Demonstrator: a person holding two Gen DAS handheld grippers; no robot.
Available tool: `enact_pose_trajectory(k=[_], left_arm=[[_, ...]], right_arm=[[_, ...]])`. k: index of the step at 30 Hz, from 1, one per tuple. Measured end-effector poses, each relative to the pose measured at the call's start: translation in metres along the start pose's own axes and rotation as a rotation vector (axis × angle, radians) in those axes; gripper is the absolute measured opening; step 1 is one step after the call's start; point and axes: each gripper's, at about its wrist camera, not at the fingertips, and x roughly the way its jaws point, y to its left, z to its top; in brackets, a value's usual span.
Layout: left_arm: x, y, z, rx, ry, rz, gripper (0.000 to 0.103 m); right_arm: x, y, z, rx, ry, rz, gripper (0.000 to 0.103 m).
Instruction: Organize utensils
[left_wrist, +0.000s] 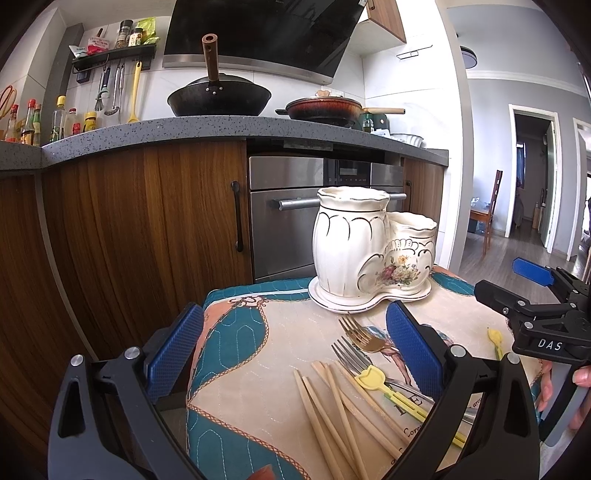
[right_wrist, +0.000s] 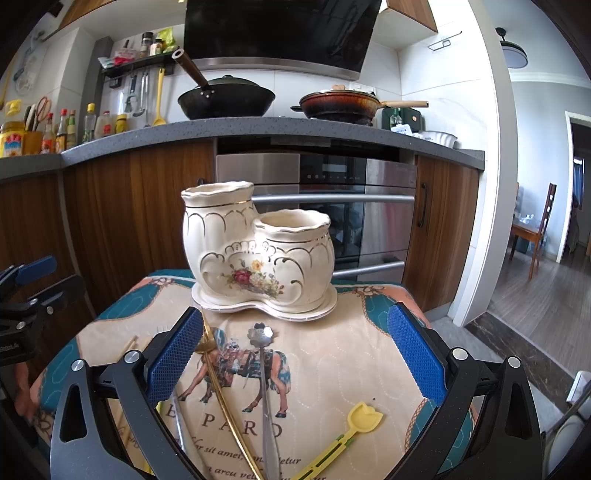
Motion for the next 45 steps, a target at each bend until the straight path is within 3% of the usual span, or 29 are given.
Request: enact_pose_trajectory(k=[7,9,15,22,27,35,45], left_arm=[[0.005,0.017,-0.001,-0.066,0.057,0.052,0.098],[0.009,0.023,-0.003,-0.093,0.099,0.059,0.098],[0.024,0.032,-0.011,-0.102,0.260,0.087,0.097],[0.023,0.011,-0.026,0.004,0.404,0.112,0.096],[0.025,0.002,-0.034,0.052,0.480,0.119,0.078],[0.026,-0.011,-0.042,0.094,0.567,0.073,0.058],[0.033,-0.017,-0.036,0.104,0.734,0.029,0.034]], right_arm=[[-0.002,-0.003,-0.001,0.030,-0.015,-0.046,0.099],[-0.001,-0.004,-0.003,0.036,-0.031,-0.080,0.099],[-0.004,-0.018,0.002,0.074,-0.027,-0.072,0.099],[-0.001,-0.032,0.005,0.123,0.037,-0.038,0.099],[-0.003,-0.037,0.006,0.131,0.060,-0.012,0.099],[-0.001,-0.041,0.006,0.127,0.096,-0.034,0.099],[0.002,-0.045,0.006,0.137,0.119,-0.031,0.099]])
